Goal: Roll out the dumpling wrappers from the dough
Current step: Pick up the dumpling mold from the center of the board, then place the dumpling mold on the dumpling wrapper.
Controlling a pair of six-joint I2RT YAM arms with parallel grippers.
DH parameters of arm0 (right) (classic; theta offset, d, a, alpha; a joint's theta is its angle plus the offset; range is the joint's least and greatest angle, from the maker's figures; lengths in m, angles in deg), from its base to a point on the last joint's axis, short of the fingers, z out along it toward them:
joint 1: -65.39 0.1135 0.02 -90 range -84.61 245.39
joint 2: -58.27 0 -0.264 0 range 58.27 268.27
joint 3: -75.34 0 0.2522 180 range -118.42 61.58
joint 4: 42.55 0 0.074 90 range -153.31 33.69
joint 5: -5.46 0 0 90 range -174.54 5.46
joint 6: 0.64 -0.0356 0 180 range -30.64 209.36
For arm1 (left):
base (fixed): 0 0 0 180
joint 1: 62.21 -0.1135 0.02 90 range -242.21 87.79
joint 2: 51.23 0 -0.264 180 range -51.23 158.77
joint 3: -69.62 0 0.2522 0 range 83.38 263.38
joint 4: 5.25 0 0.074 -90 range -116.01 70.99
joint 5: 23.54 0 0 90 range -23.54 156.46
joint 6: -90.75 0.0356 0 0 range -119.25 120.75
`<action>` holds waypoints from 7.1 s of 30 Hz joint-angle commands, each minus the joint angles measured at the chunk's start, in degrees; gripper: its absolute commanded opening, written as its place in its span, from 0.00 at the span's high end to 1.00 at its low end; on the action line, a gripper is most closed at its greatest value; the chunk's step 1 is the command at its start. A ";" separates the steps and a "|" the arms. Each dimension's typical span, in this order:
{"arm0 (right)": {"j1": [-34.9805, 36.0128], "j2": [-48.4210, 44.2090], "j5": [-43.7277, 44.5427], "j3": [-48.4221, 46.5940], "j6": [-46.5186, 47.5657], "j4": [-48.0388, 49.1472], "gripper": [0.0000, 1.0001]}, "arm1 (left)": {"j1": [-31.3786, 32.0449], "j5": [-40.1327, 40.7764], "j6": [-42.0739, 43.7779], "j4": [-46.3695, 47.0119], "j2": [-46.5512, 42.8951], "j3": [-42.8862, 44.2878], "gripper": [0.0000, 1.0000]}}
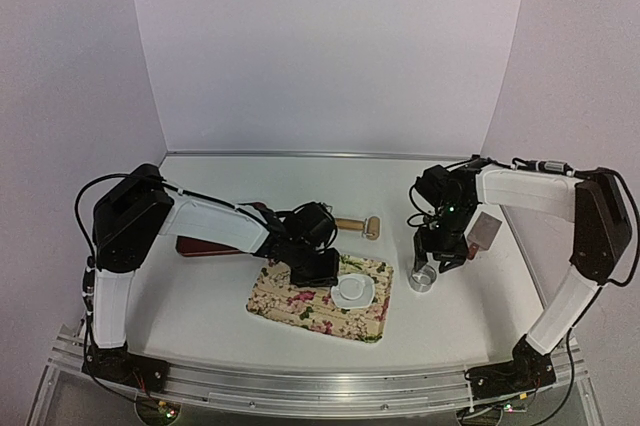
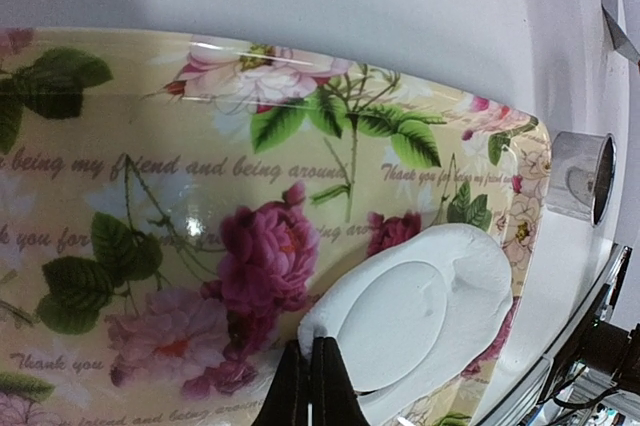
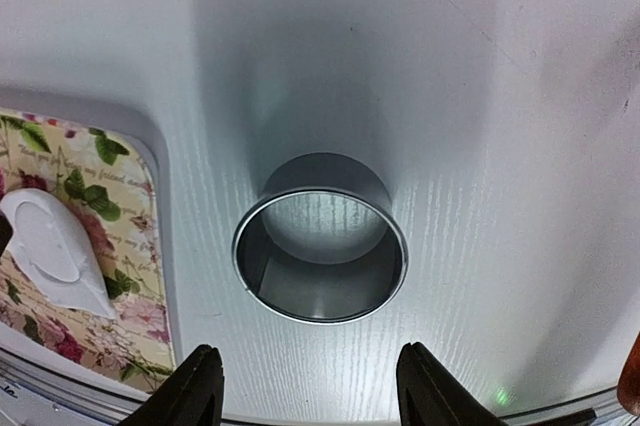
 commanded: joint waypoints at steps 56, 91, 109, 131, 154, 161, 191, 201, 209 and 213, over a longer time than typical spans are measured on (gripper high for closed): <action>-11.60 -9.38 0.90 -6.94 8.96 -1.81 0.41 | 3.06 -4.38 -3.49 -15.15 22.28 46.63 0.36; 2.24 6.78 6.24 -3.56 6.99 0.56 0.21 | -2.77 6.54 -4.59 -8.75 -5.46 13.44 0.33; 3.18 13.49 9.87 -8.23 3.31 -0.71 0.30 | -5.96 3.23 -1.26 -7.81 -9.52 8.10 0.33; 3.25 7.95 9.33 -4.42 0.73 -1.91 0.50 | -6.95 2.11 -1.52 -6.01 -10.87 4.94 0.33; 15.49 7.85 -0.39 -21.08 -4.73 -7.44 0.84 | -6.82 -4.90 -0.92 -6.32 -6.73 1.59 0.38; 21.72 16.75 0.33 -30.01 -6.12 -8.78 0.84 | -6.86 -4.74 -2.39 -4.79 -8.26 -2.76 0.45; 25.19 32.91 6.68 -40.85 -9.14 -17.75 0.84 | -7.30 3.35 -4.38 -7.11 -17.35 -10.04 0.51; 24.08 33.55 6.80 -42.76 -8.27 -18.14 0.84 | -7.74 3.91 -4.26 -7.24 -17.66 -9.70 0.51; 23.75 34.21 6.33 -42.23 -7.49 -18.31 0.84 | -7.83 3.91 -4.76 -7.07 -17.73 -9.63 0.51; 23.77 34.48 5.96 -42.45 -7.08 -18.23 0.84 | -7.83 3.91 -5.05 -6.90 -18.01 -9.94 0.51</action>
